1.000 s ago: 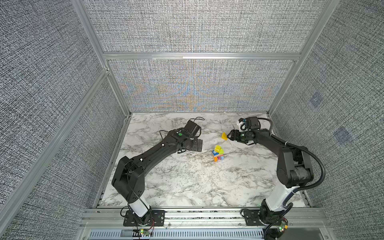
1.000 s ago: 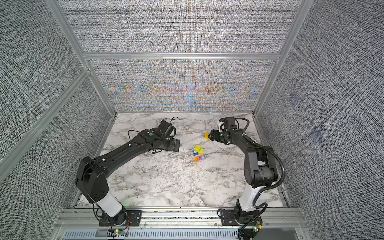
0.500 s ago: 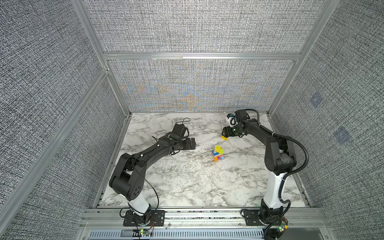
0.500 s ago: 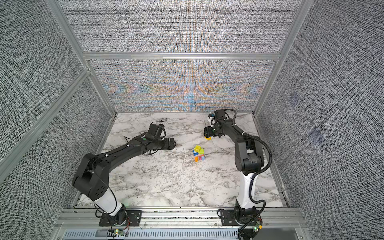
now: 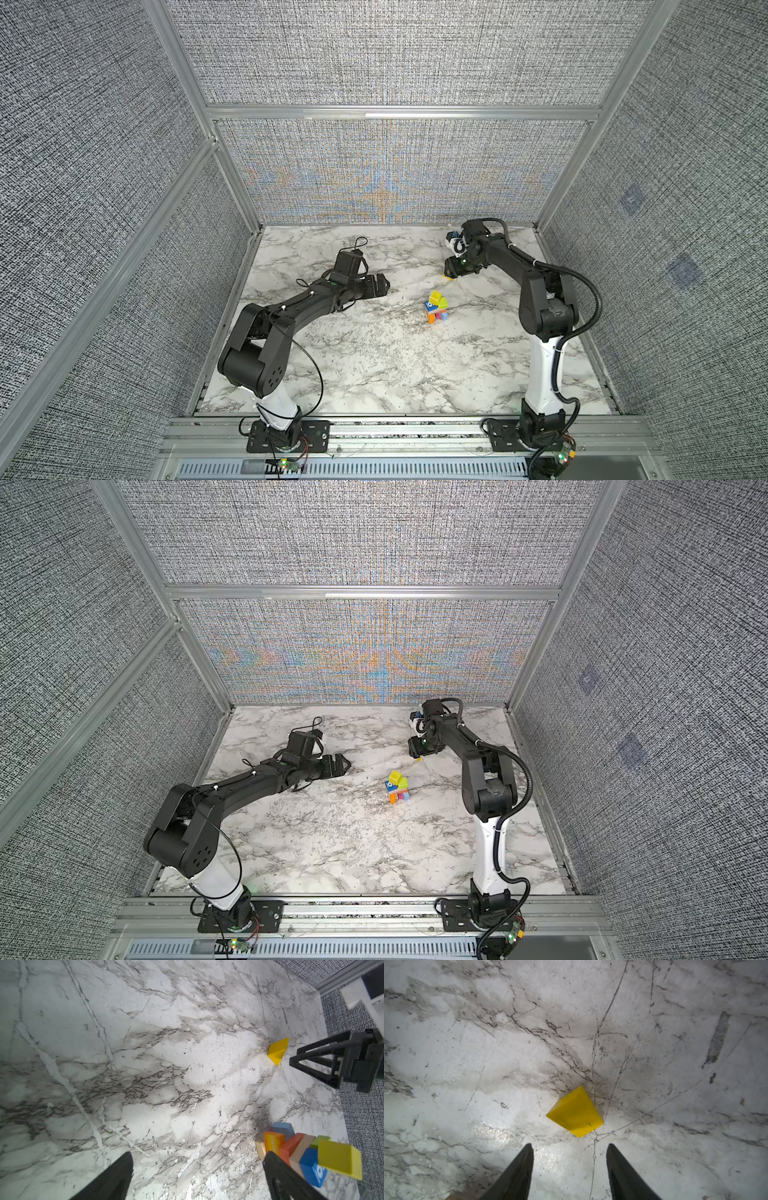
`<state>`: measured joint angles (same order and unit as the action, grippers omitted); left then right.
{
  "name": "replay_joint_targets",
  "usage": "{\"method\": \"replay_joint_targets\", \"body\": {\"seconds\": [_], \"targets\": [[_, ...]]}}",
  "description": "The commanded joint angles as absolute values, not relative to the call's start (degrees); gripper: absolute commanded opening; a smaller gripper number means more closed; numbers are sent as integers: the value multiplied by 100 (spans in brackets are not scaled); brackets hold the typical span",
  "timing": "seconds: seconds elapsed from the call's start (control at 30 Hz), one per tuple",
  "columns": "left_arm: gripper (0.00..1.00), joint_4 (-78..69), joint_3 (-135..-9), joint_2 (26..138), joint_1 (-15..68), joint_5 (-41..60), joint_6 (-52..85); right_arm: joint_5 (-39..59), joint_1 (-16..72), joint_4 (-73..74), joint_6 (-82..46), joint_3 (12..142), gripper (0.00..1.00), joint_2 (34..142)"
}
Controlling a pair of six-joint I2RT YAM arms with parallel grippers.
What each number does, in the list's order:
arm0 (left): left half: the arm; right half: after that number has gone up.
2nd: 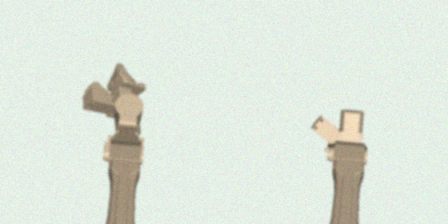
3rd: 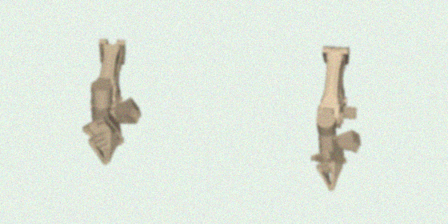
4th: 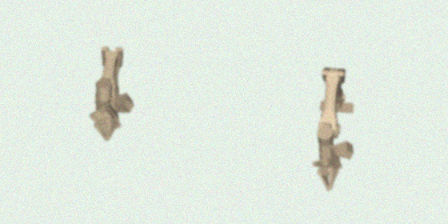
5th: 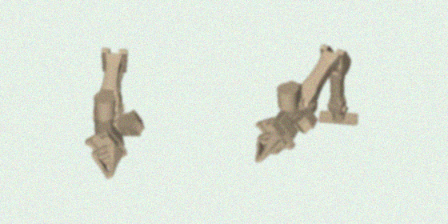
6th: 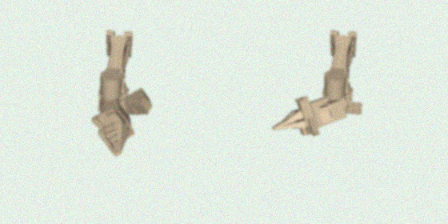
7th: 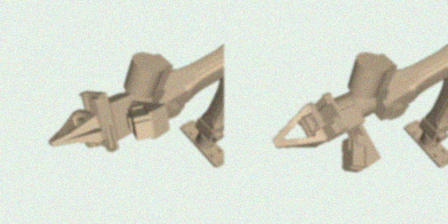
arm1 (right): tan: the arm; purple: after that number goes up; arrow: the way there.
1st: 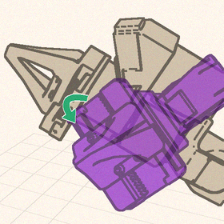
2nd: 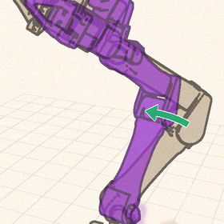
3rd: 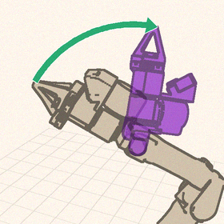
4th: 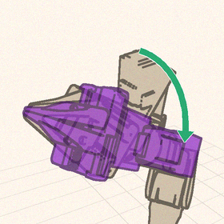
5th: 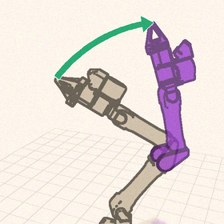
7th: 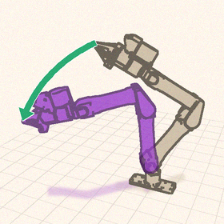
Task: Build the wood block tower
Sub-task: 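Move the right gripper over the yellow wedge block while the left gripper withdraws, then lower and close the right gripper on the yellow wedge block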
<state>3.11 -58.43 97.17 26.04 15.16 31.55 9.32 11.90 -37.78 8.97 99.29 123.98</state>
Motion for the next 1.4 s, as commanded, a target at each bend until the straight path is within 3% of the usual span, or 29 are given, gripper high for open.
{"method": "replay_joint_targets", "body": {"seconds": [0.0,1.0,1.37], "targets": [[98,108,-5837,9747,2582,1643,3179,850,1219,-4080,1049,10108,56,12495],[97,-36,-5944,10151,2492,2083,3252,751,1311,-4408,1068,11144,42,13267],[97,-105,-5950,10222,2478,2179,3261,745,1312,-4403,1093,11136,23,13274]]}}
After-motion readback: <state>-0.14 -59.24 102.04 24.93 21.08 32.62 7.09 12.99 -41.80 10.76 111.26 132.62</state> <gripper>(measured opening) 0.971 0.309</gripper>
